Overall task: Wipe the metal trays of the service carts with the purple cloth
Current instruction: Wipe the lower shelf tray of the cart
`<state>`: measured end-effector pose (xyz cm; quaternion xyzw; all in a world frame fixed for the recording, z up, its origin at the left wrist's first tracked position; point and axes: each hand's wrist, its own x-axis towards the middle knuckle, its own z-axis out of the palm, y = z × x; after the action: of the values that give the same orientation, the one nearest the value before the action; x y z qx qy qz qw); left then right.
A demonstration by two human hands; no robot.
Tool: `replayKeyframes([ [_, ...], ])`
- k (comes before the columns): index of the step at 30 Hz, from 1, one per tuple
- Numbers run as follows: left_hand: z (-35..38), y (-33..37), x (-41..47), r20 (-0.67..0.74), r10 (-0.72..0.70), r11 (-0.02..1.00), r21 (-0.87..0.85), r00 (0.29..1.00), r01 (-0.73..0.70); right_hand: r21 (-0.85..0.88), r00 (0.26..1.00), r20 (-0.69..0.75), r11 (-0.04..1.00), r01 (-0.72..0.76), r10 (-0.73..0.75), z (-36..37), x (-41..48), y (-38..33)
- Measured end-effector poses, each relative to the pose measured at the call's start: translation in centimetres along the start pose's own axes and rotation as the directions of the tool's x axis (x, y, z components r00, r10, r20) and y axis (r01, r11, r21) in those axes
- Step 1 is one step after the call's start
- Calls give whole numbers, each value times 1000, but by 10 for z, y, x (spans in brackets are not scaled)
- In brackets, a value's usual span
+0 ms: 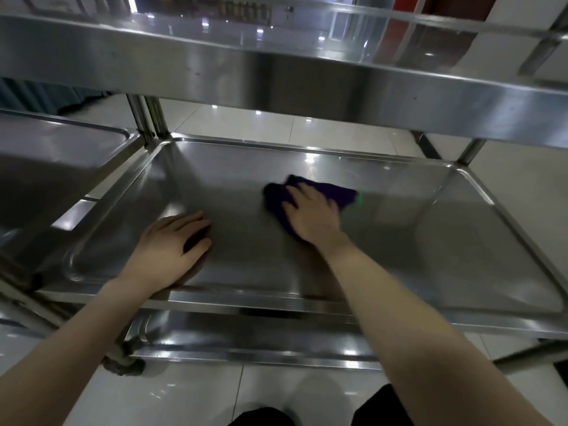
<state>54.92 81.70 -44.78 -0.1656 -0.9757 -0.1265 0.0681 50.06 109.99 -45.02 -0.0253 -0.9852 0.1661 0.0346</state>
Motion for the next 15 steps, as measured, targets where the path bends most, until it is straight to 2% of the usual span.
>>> replayKeyframes([
  [2,2,-1,1,-1,-6,1000,10,1000,6,7,986,-45,987,-158,159,-24,-20,58],
  [5,6,-5,4,8,-26,999,33,1000,26,-4,926,-96,931,-366,364,-54,-58,124],
  [8,10,-7,6,-3,-33,998,46,999,33,-35,884,-80,885,-465,461,-56,-74,122],
  [10,11,-7,7,-13,-21,999,38,1000,22,-84,914,-81,911,-404,398,-39,-72,79],
  [13,14,-9,8,-31,-19,1000,19,999,19,-101,992,-18,987,-125,124,8,-66,-20],
  [15,16,-10,9,-36,-22,1000,22,999,23,-75,996,70,996,52,-47,33,-69,-75],
])
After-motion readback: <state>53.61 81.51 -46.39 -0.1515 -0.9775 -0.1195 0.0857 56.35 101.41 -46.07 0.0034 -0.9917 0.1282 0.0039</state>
